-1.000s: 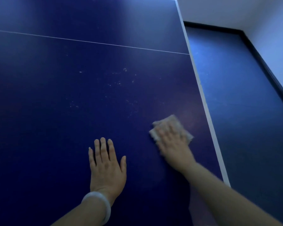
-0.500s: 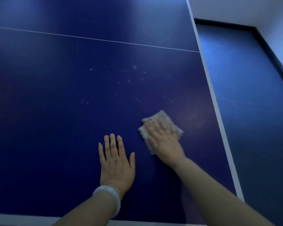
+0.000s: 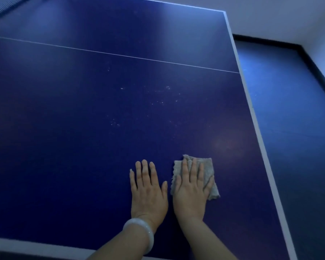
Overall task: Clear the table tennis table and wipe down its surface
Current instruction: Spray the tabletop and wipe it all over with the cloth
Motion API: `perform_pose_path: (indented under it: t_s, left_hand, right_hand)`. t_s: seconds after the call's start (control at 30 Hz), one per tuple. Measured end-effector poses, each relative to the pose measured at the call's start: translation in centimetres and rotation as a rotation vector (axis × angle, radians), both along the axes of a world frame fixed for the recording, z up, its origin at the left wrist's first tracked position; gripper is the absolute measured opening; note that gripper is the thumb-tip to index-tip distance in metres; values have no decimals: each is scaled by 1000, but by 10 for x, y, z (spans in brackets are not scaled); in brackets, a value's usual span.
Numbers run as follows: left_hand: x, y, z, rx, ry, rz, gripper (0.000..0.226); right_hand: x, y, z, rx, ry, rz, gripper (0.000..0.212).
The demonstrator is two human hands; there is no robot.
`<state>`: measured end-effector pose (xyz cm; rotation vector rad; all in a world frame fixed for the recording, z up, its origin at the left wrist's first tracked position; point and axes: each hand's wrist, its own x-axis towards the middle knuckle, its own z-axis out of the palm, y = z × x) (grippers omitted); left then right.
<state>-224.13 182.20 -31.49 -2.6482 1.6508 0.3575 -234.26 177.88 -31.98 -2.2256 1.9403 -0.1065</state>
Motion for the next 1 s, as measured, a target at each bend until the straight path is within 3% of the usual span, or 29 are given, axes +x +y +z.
perform_pose_path:
  t_s: [0.27, 0.37, 0.57, 0.73, 0.87, 0.93, 1.0]
  left_hand:
    - [53, 16, 7, -239, 355, -117, 58]
    - [116, 21, 7, -292, 241, -87, 57]
    - [232, 10, 3, -144, 21, 114, 82]
    - [251, 10, -7, -56, -69, 129, 82]
    - [252, 10, -11, -68, -62, 131, 80]
    - [253, 10, -12, -56, -64, 122, 80]
    - [254, 10, -12, -55, -65, 120, 79]
  right_hand:
    - [6, -4, -3, 38, 66, -30, 60]
    - [9, -1, 3, 44, 49, -37, 62]
    - [12, -2, 5, 68, 81, -83, 54]
    - [20, 0, 14, 49, 74, -85, 57]
    - [66, 5, 9, 118, 78, -280, 57]
    - [110, 16, 3, 153, 112, -35, 59]
    - [150, 25, 0, 88, 40, 348, 61]
